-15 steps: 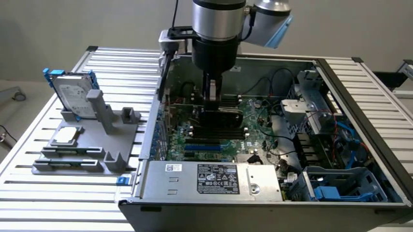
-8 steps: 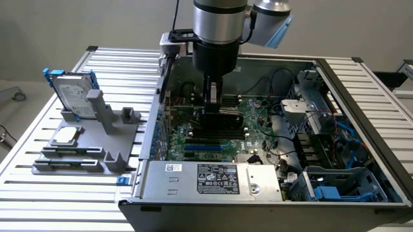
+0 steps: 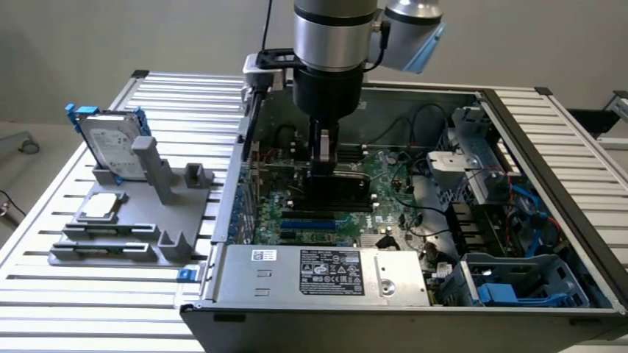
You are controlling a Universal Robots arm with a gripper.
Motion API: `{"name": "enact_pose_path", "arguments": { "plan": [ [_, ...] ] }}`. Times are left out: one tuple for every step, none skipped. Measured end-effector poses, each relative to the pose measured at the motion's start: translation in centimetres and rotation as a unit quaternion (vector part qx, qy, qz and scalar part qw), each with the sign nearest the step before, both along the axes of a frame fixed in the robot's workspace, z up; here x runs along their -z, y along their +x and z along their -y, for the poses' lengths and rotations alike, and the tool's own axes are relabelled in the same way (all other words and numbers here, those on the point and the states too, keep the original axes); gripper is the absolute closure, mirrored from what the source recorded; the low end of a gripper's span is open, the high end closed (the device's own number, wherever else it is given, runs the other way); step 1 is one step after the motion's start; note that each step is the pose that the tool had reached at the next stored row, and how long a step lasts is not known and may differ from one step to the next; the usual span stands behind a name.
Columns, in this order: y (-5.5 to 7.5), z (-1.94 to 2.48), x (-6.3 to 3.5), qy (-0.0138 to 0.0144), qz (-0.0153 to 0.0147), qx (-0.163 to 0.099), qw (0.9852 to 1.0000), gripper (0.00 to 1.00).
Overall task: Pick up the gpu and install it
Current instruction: 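Insert the gpu into the slot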
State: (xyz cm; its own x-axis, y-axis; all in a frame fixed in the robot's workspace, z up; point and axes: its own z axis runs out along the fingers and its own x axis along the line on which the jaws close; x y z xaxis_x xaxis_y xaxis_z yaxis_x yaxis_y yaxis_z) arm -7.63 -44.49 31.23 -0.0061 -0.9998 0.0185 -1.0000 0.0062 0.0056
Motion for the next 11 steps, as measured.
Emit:
{"name": "enact_pose_path", "arguments": {
  "plan": [
    [0.00, 0.18, 0.09, -0.0001, -0.0001, 0.000, 1.0000, 0.74],
    [0.00, 0.39, 0.21, -0.0001, 0.0000, 0.000, 1.0000, 0.74],
    [0.00, 0.57, 0.35, -0.0001, 0.0000, 0.000, 1.0000, 0.74],
    [0.00, 0.69, 0.50, 0.0000, 0.0000, 0.000, 1.0000, 0.74],
    [0.00, 0.73, 0.61, 0.0001, 0.0000, 0.000, 1.0000, 0.74],
    [-0.01, 0.75, 0.61, -0.0001, 0.0000, 0.000, 1.0000, 0.74],
    [-0.01, 0.75, 0.61, -0.0001, 0.0000, 0.000, 1.0000, 0.74],
    [0.00, 0.75, 0.61, -0.0002, -0.0001, 0.000, 1.0000, 0.74],
    [0.00, 0.75, 0.68, -0.0001, -0.0001, 0.000, 1.0000, 0.74],
    [-0.03, 0.76, 0.83, -0.0001, 0.0000, 0.000, 1.0000, 0.74],
    [-0.06, 0.76, 1.02, -0.0001, 0.0000, 0.000, 1.0000, 0.74]
  ]
}}
